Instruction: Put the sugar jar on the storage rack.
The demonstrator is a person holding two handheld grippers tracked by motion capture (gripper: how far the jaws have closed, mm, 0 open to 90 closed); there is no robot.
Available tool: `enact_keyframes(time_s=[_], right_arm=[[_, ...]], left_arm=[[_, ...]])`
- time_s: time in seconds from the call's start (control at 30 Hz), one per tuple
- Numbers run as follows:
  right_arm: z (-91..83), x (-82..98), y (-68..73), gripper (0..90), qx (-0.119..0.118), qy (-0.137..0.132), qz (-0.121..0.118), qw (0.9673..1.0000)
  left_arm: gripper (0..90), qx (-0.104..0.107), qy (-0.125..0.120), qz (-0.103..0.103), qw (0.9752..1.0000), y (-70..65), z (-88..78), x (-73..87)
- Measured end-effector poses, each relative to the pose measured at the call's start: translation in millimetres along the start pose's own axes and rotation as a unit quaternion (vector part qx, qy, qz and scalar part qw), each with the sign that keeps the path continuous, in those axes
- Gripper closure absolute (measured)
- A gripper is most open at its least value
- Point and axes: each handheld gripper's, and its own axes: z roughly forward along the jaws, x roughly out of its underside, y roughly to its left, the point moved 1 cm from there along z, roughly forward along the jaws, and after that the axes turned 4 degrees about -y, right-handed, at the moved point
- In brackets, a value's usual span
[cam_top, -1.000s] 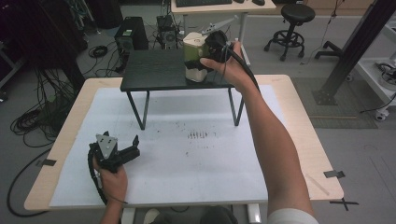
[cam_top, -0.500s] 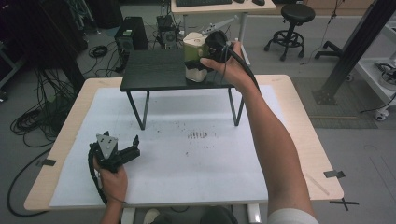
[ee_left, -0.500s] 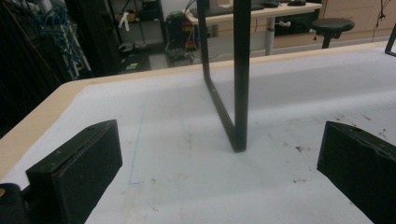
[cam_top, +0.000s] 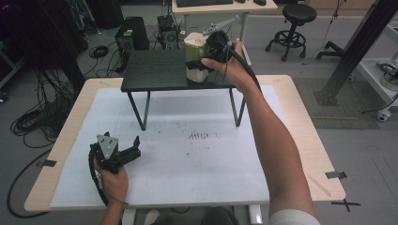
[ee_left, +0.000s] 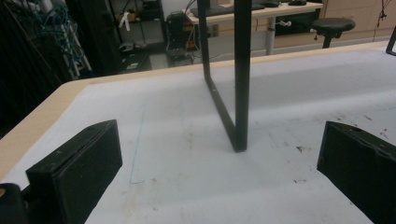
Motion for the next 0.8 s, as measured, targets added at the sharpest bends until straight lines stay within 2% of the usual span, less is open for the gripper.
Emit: enact_keyframes(time_s=[0.37,0.43,0.53,0.63,0.67,0.8], right_arm=[[-0.1,0.3,0.0,29.0,-0.001,-0.001,0.000,1.0000],[0.1,1.0,-0.5,15.3,-0.003,-0.002,0.006,1.0000],[-3.1,2.5,-0.4,4.1,0.009,0.005,0.006,0.9999],[-7.7,3.3,1.0,2.2,0.013,0.009,0.004,0.9999],[-14.9,3.5,3.3,3.1,0.012,0.007,-0.006,0.9999],[-28.0,6.4,6.9,2.9,0.014,0.012,-0.013,0.9997]], left_arm=[[0.2,0.000,-0.001,0.000,1.0000,0.2,-0.1,-0.1],[0.2,0.000,-0.002,0.000,1.0000,0.2,-0.2,-0.2],[0.2,0.000,0.000,0.003,1.0000,0.1,-0.3,-0.2],[0.2,0.000,-0.001,0.002,1.0000,-0.3,0.1,-0.2],[0.2,0.000,-0.001,0.003,1.0000,-0.3,0.2,-0.2],[0.2,-0.001,0.000,0.006,1.0000,-1.2,0.2,-0.3]])
